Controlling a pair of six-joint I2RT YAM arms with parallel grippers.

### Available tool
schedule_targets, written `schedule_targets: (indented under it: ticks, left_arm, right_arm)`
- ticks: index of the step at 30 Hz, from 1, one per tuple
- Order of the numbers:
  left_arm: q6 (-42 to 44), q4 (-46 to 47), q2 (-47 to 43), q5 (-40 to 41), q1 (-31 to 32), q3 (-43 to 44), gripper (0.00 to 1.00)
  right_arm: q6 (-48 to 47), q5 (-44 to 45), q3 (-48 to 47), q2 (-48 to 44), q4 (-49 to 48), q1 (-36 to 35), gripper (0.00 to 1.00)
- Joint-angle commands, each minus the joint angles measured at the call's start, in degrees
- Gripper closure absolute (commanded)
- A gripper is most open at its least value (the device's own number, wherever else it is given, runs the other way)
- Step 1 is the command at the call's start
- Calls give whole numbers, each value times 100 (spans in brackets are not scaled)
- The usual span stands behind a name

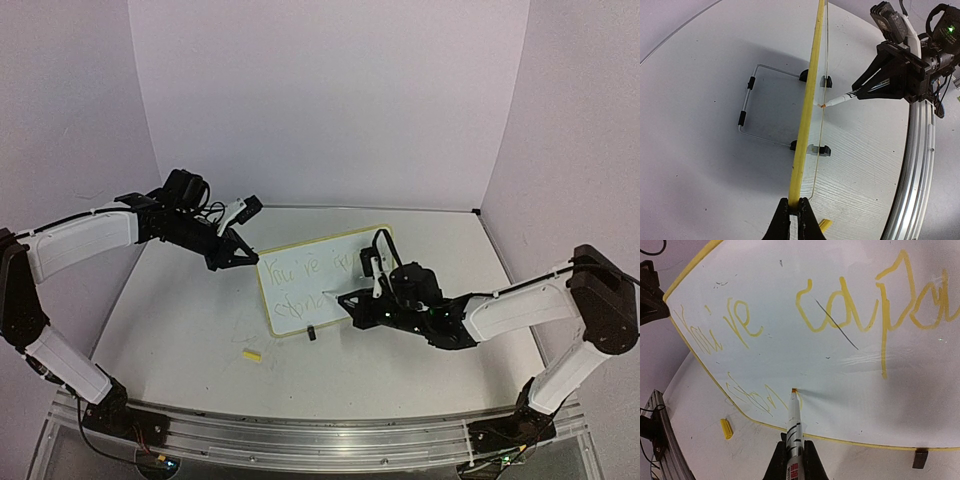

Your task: Write a sentence on the whiteboard

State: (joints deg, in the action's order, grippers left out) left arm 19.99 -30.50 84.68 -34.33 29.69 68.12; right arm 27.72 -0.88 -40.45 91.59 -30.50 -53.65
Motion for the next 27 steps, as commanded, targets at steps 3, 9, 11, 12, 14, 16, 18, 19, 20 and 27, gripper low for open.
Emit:
schedule_targets:
  ticks: [3,9,11,12,14,16,18,19,20,27]
  left_arm:
    - [245,-155,48,171,72,17,100]
    - [246,-158,40,170,72,11,100]
    - [246,-158,41,171,72,12,100]
    - [244,-158,40,172,72,18,100]
    - [247,-156,40,171,72,13,100]
    - [245,-155,47,168,72,10,100]
    - [246,-151,41,169,72,13,100]
    - [244,-150,42,171,72,16,100]
    - [246,-150,35,169,72,11,100]
    - [245,-149,31,172,72,9,100]
  right_arm:
    - [251,140,206,123,16,43,100]
    - [331,102,235,335,-15,46,100]
    - [339,-30,210,424,-34,38,100]
    - [340,-52,191,473,-48,41,100]
    - [357,-107,143,586,-107,38,100]
    - [381,-151,94,683,-191,37,100]
    - [383,-175,52,730,-271,38,100]
    - [383,-183,25,744,-305,35,100]
    - [374,-202,-11,753,-335,33,100]
    - [389,-512,-61,623,-733,35,100]
